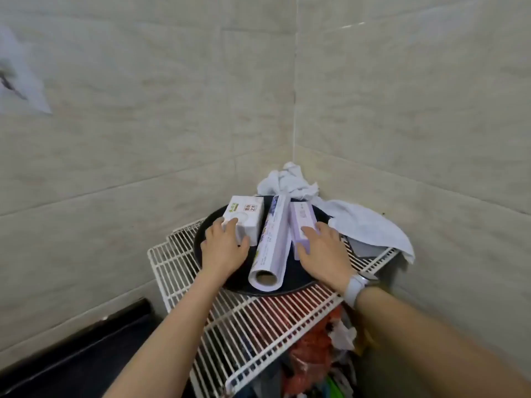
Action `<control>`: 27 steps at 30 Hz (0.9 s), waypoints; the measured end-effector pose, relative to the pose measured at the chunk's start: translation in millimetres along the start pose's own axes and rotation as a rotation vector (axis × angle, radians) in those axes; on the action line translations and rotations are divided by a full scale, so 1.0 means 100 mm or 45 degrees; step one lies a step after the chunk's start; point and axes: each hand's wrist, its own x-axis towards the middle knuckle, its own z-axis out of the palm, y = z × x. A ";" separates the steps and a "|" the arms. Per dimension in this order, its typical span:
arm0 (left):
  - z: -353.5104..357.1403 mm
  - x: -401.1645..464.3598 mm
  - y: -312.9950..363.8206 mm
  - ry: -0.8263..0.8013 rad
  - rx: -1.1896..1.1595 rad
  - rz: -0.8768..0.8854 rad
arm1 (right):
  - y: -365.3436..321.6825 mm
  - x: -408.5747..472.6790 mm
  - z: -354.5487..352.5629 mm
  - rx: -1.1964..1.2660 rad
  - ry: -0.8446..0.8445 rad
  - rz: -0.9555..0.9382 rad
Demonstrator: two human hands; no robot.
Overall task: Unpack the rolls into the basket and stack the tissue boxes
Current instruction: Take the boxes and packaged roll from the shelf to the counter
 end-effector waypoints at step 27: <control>-1.51 -1.03 -1.07 1.132 -0.110 -0.389 | -2.01 0.47 0.08 0.610 -0.071 -0.825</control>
